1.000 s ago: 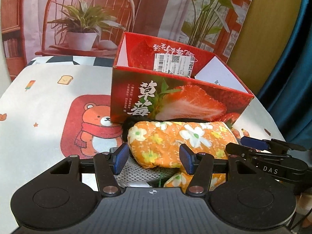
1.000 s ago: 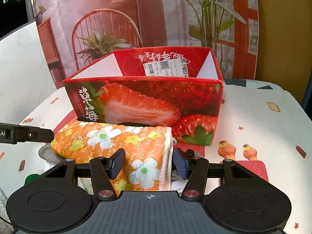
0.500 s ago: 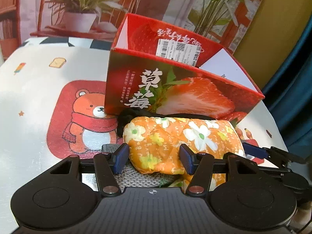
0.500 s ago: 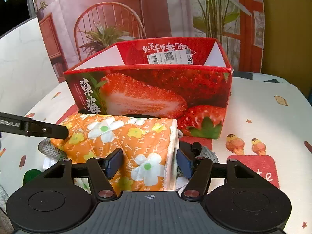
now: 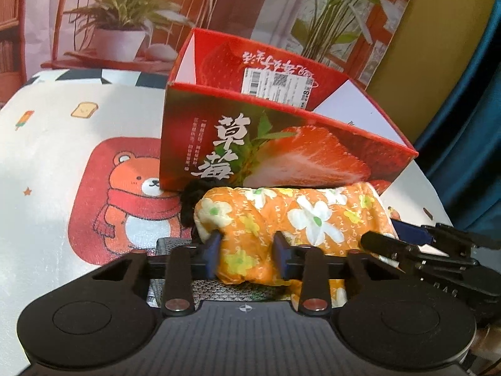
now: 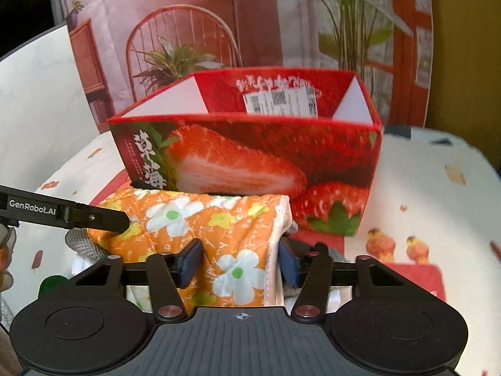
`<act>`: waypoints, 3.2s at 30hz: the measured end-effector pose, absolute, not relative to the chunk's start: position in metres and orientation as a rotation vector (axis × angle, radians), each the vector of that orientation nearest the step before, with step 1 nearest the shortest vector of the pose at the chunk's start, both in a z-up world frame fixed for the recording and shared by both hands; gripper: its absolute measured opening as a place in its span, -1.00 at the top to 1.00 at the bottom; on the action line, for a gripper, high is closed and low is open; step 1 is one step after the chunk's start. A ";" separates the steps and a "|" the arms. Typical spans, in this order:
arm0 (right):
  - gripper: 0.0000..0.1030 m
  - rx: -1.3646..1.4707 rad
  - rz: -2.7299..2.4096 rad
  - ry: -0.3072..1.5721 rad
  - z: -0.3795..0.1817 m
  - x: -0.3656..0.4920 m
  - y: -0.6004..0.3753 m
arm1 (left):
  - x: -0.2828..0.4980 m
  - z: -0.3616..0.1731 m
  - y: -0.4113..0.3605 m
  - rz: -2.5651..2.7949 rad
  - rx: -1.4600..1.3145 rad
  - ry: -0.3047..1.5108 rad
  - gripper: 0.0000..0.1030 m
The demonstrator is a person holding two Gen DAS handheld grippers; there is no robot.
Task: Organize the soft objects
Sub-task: 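Move the right tool to the orange floral pouch and grasp it, then lift the orange floral pouch with the right tool over the red box, then lower the pouch into the box beside the bag and open the right tool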
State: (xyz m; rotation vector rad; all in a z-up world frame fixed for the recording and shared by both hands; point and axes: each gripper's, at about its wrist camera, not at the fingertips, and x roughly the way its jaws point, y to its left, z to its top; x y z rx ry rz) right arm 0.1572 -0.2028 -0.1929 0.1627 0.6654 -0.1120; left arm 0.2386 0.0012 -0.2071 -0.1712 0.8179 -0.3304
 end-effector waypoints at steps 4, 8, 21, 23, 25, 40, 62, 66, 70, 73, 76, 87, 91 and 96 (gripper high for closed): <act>0.51 0.160 -0.088 0.645 -0.184 0.154 -0.201 | 0.229 -0.203 0.003 -0.331 -0.169 0.782 0.64; 0.85 0.168 -0.086 0.643 -0.179 0.154 -0.203 | 0.223 -0.198 0.004 -0.319 -0.164 0.744 0.74; 0.86 0.186 -0.036 0.501 -0.127 0.153 -0.208 | 0.220 -0.136 0.006 -0.328 -0.133 0.555 0.75; 0.86 0.181 -0.030 0.476 -0.115 0.158 -0.212 | 0.227 -0.124 0.004 -0.331 -0.129 0.527 0.75; 0.86 0.177 -0.023 0.454 -0.103 0.167 -0.216 | 0.235 -0.113 0.001 -0.328 -0.122 0.502 0.76; 0.87 0.116 -0.040 0.409 -0.070 0.253 -0.253 | 0.317 -0.090 -0.022 -0.284 -0.079 0.442 0.76; 0.87 0.091 -0.103 0.619 -0.128 0.325 -0.285 | 0.391 -0.137 -0.031 -0.299 -0.053 0.621 0.76; 0.87 0.132 -0.103 0.664 -0.138 0.318 -0.289 | 0.388 -0.145 -0.032 -0.320 -0.043 0.660 0.76; 0.87 0.173 -0.103 0.698 -0.146 0.312 -0.289 | 0.388 -0.152 -0.032 -0.330 -0.039 0.702 0.76; 0.87 0.193 -0.102 0.716 -0.149 0.310 -0.288 | 0.386 -0.155 -0.032 -0.332 -0.032 0.719 0.76; 0.87 0.204 -0.102 0.743 -0.152 0.310 -0.285 | 0.383 -0.158 -0.032 -0.337 -0.025 0.731 0.75; 0.85 0.236 -0.131 0.793 -0.157 0.306 -0.284 | 0.380 -0.155 -0.037 -0.336 0.021 0.745 0.68; 0.62 0.202 -0.164 0.774 -0.152 0.304 -0.281 | 0.374 -0.147 -0.036 -0.342 0.039 0.718 0.25; 0.03 0.161 -0.183 0.721 -0.139 0.296 -0.275 | 0.362 -0.132 -0.032 -0.351 0.026 0.673 -0.45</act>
